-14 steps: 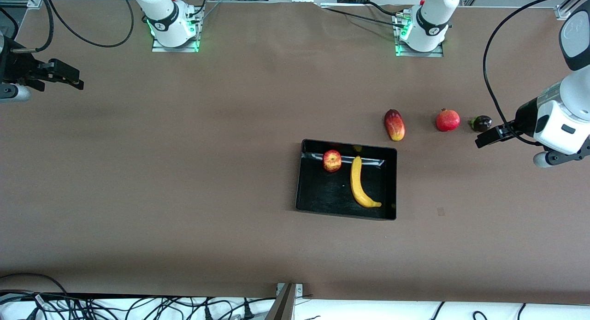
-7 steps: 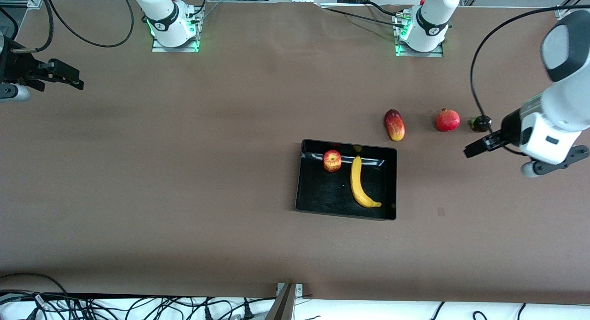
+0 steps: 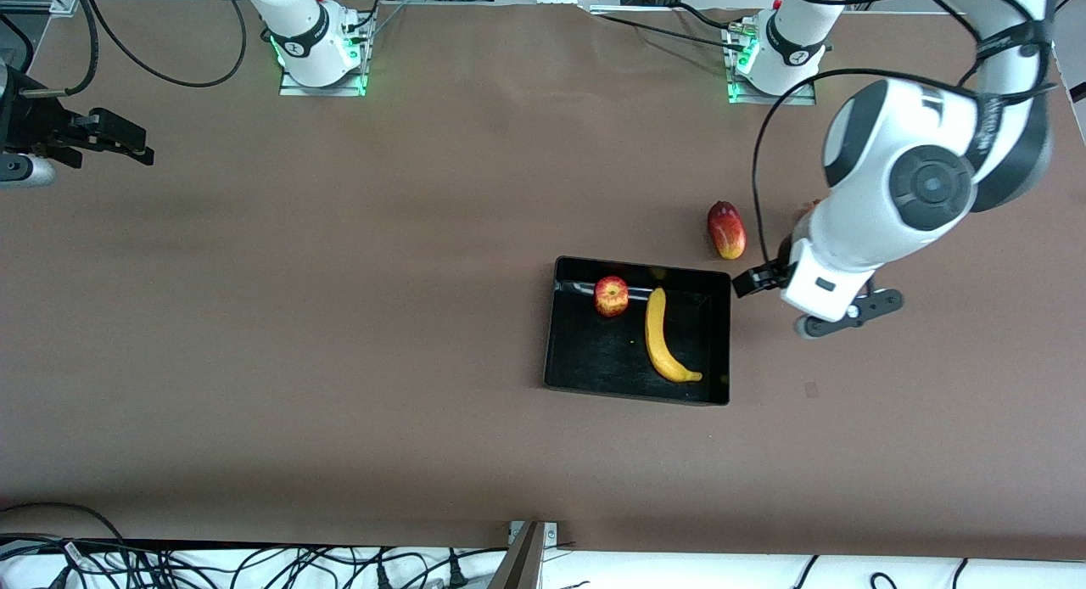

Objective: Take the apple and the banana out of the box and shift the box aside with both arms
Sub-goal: 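Lower the left gripper into the tray and grasp the red apple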

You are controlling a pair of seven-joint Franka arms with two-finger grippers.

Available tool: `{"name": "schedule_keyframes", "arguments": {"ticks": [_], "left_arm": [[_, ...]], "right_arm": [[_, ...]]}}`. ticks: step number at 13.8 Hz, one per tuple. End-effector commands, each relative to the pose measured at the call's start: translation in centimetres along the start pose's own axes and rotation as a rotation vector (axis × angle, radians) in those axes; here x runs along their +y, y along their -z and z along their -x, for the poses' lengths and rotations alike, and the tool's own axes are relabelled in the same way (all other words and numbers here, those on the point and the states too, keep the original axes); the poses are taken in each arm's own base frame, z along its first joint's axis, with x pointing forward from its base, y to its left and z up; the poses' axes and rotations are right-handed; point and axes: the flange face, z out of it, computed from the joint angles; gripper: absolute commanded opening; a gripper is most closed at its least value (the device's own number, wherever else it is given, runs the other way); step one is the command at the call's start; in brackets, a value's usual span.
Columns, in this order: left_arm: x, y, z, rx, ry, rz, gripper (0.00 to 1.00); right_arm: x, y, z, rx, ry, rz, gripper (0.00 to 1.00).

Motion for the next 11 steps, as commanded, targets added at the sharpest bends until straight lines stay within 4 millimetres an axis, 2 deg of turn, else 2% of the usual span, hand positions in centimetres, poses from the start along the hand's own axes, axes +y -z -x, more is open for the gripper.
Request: {"name": "schedule_keyframes", "arguments": {"ticks": [1,2,5,11], "left_arm": [[3.5,-2.6,0.0,0.042,0.050,0.006,1.00],[5.2,-4.3,0.2,0.059,0.070,0.017,1.00],[6.4,-6.6,0.0,0.029,0.086,0.036,1.00],[12.4,-15.2,2.8,0.016,0.121,0.022,1.00]], "right_arm": [[0.0,0.5,0.0,0.006,-0.002,-0.020,1.00],[0.0,0.5,0.0,0.006,-0.002,-0.020,1.00],[-0.1,0.5,0.0,0.006,0.000,-0.020,1.00],[-0.1,0.5,0.0,0.006,0.000,-0.020,1.00]]}}
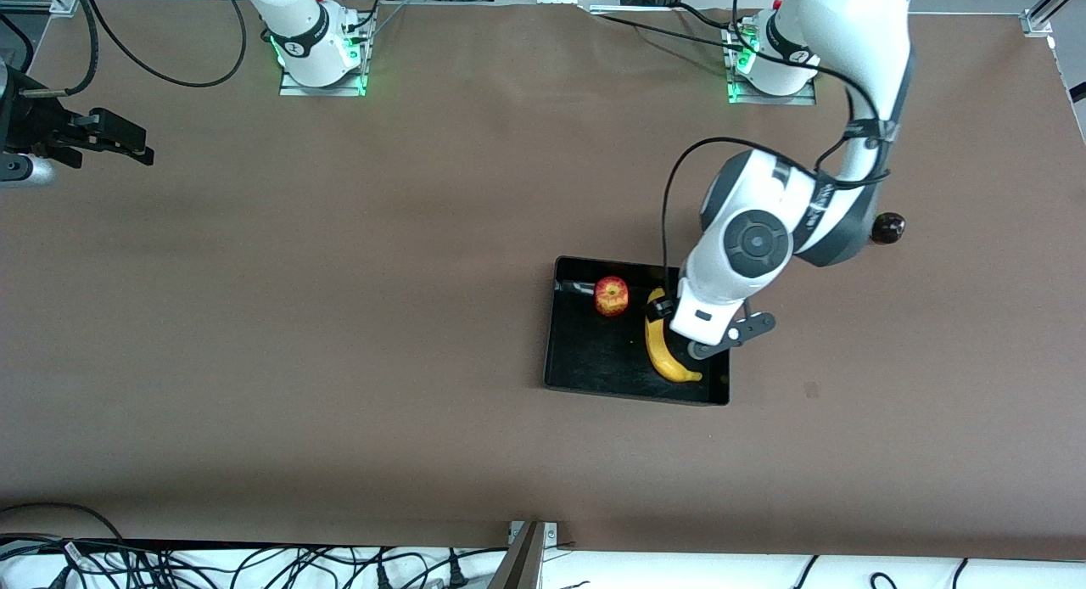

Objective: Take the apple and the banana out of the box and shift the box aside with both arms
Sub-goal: 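Lower the left gripper into the tray and grasp the red apple, then lift the red apple out of the tray with the left gripper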

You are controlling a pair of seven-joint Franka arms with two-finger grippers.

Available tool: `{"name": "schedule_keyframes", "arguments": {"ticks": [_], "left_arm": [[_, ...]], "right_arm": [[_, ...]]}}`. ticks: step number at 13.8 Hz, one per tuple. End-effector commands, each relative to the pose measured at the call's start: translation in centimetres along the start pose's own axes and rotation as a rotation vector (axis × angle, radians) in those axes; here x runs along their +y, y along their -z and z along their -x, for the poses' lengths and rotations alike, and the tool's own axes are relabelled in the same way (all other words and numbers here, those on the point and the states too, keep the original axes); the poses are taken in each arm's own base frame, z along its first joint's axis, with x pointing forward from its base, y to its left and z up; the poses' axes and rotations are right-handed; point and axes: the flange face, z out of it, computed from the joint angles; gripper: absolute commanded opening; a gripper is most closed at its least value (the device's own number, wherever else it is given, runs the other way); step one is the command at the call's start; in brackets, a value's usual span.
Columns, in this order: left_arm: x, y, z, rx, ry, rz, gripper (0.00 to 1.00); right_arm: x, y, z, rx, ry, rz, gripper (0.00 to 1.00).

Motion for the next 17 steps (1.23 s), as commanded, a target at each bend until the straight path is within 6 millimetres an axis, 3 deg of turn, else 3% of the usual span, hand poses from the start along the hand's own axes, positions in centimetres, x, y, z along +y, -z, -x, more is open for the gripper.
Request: {"name": "schedule_keyframes", "arguments": {"ticks": [1,5,10,17], "left_arm": [[2.5,-3.0,1.4,0.004,0.015,-0.001,1.00],[4.9,-6.3,3.9,0.007,-0.025,-0.004,1.00],[6.9,-9.2,5.3,0.031,-0.007,0.043,1.00],[7.9,-12.4,6.9,0.033,0.007,0.057,1.00]], "right_arm": [[0.0,0.5,0.0,0.005,-0.002,-0.020,1.00],[0.0,0.5,0.0,0.005,-0.002,-0.020,1.00],[0.0,0.5,0.0,0.005,-0.002,-0.020,1.00],[0.0,0.5,0.0,0.005,0.000,-0.020,1.00]]}}
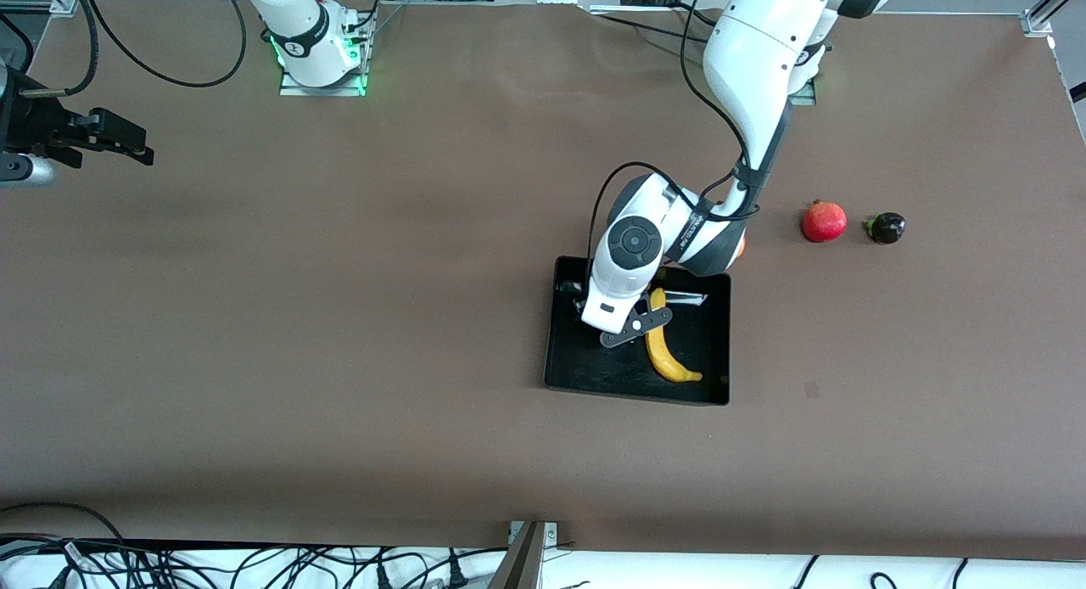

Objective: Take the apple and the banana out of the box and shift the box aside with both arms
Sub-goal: 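Lift the red apple out of the tray with the left gripper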

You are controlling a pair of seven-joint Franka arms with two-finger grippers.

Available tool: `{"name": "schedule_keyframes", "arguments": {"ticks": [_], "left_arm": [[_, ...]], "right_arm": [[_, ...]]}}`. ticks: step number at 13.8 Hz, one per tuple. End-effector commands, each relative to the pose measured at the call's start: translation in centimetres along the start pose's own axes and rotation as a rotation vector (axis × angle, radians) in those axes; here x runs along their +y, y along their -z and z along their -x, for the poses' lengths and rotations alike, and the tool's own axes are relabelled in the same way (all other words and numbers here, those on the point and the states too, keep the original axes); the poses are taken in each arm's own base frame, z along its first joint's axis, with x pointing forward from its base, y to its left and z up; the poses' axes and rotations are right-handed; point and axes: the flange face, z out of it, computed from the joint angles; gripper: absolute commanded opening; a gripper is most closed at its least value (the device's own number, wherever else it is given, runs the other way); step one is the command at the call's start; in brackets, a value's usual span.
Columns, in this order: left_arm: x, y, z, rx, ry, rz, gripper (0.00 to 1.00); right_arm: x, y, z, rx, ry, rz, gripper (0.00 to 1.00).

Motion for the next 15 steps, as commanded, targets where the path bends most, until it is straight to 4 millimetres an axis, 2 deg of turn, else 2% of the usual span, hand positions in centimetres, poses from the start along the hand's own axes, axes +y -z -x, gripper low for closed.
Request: {"name": "schedule_keyframes", "arguments": {"ticks": [1,4,5,6,7,8,11,12,13,15], "left_arm": [[0.3,-1.1,0.2,-0.004,0.017,0.004,1.00],[0.1,-1.5,0.3,-0.009,0.018,-0.003,1.00],[-0.1,-1.9,0.4,-0.013,0.018,-0.010,0.90],[-0.1,-1.9,0.4,-0.014,0.018,-0.013,0.77],[-0.2,-2.0,0.4,-0.016,0.018,-0.015,0.56],[-0.2,-2.0,0.5,-0.019,0.017,-0.019,0.39],[-0.2,-1.8,0.5,-0.020,0.016,-0.022,0.04],[-0.3,-1.7,0.6,-0.029,0.012,-0.036,0.00],[-0.4,-1.3,0.6,-0.043,0.008,-0.053,0.00],[-0.5,1.6,-0.1,-0.079,0.005,-0.097,0.00]], "right_arm": [[0.1,0.5,0.0,0.004,-0.002,-0.021,1.00],[0.1,0.5,0.0,0.006,0.001,-0.021,1.00],[0.1,0.5,0.1,0.004,0.001,-0.021,1.00],[0.1,0.5,0.1,0.004,0.001,-0.021,1.00],[0.2,0.4,0.1,0.003,0.001,-0.021,1.00],[0.3,0.4,0.1,0.003,0.001,-0.022,1.00],[0.3,0.4,0.1,0.001,0.001,-0.022,1.00],[0.3,0.4,0.1,0.001,0.001,-0.022,1.00],[0.3,0.4,0.1,0.001,0.001,-0.022,1.00],[0.3,0.4,0.1,0.001,0.003,-0.022,1.00]]}}
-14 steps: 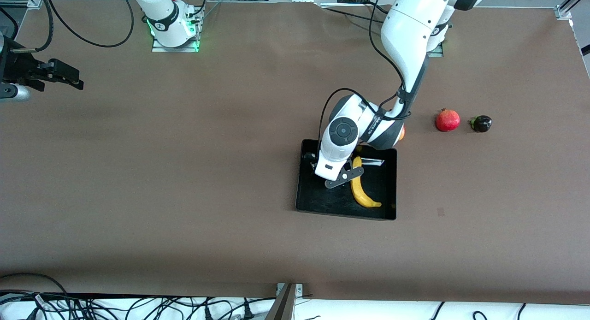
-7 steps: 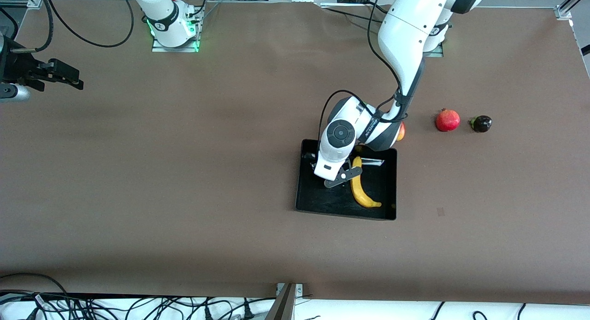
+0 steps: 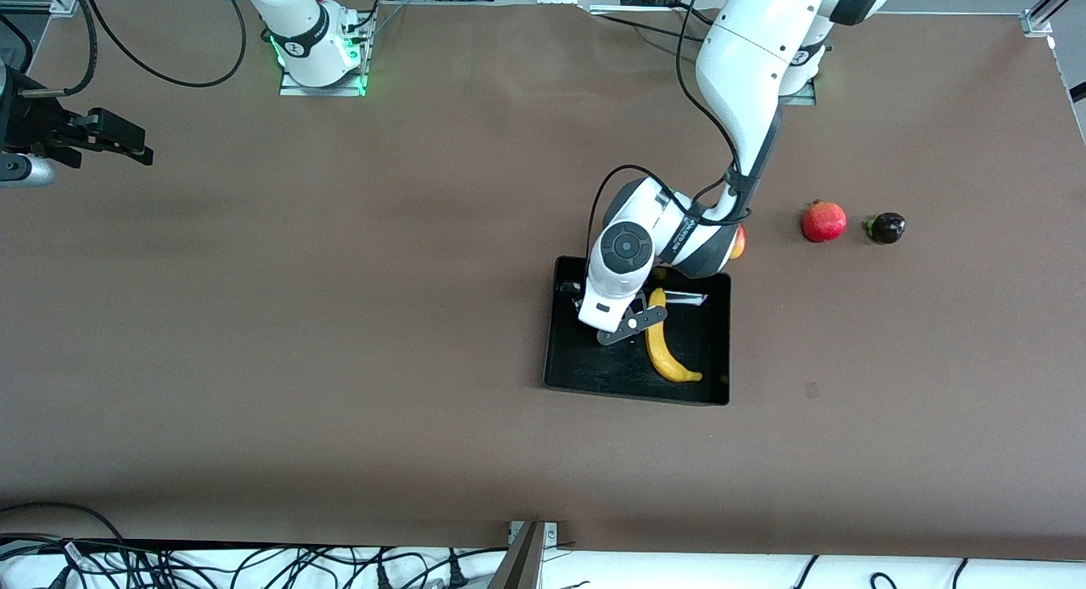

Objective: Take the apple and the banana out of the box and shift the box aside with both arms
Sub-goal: 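Lift the red apple out of the tray with the left gripper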

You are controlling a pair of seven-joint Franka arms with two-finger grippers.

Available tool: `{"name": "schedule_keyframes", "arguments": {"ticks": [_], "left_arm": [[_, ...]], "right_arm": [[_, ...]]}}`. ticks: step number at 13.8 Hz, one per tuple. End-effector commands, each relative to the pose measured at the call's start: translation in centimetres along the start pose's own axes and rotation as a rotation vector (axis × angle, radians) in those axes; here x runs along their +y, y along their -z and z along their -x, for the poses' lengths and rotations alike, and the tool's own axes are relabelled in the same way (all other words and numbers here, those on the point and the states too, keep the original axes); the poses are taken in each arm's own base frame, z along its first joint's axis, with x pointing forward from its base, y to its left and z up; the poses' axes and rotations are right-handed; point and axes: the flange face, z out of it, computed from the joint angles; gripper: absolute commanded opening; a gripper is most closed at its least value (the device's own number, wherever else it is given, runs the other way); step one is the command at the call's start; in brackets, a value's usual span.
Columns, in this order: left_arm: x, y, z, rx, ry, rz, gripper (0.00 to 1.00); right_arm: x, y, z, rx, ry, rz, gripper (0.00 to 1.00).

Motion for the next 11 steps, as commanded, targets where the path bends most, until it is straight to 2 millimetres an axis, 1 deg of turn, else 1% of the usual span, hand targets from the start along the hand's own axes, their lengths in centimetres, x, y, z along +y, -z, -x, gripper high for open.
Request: {"name": "schedule_keyframes", "arguments": {"ticks": [1,2,3,4,5,6,8,9,11], "left_arm": [[-0.5,5.6,-1.4,-0.044,0.013,-0.032,0.00],[-1.7,7.5,-3.1,-0.049,0.040,-0.028,0.00],[-2.1,10.1,-3.5,-0.043,0.049,-0.010,0.00],[-2.8,11.8,-3.8,-0.043,0.050,-0.001,0.00],[-3.8,13.8,-4.7,-0.044,0.040,0.009,0.00],[-5.3,15.4,-5.8,-0.050,0.036,0.012,0.00],[-8.9,17.9,-9.1,-0.054,-0.007,0.023,0.00],[-11.4,18.6,-11.2,-0.061,-0.020,0.023,0.00],[-16.2,18.8,-15.5,-0.072,-0.050,0.033,0.00]], "right_arm": [[0.2,0.4,0.1,0.001,0.005,-0.021,1.00],[0.2,0.4,0.1,0.001,0.005,-0.021,1.00],[0.2,0.4,0.1,0.000,0.005,-0.023,1.00],[0.2,0.4,0.1,0.000,0.005,-0.022,1.00],[0.2,0.4,0.1,0.001,0.005,-0.021,1.00],[0.2,0.4,0.1,0.001,0.005,-0.021,1.00],[0.2,0.4,0.1,0.003,0.005,-0.021,1.00],[0.2,0.4,0.1,0.001,0.005,-0.021,1.00],[0.2,0.4,0.1,0.001,0.005,-0.023,1.00]]}}
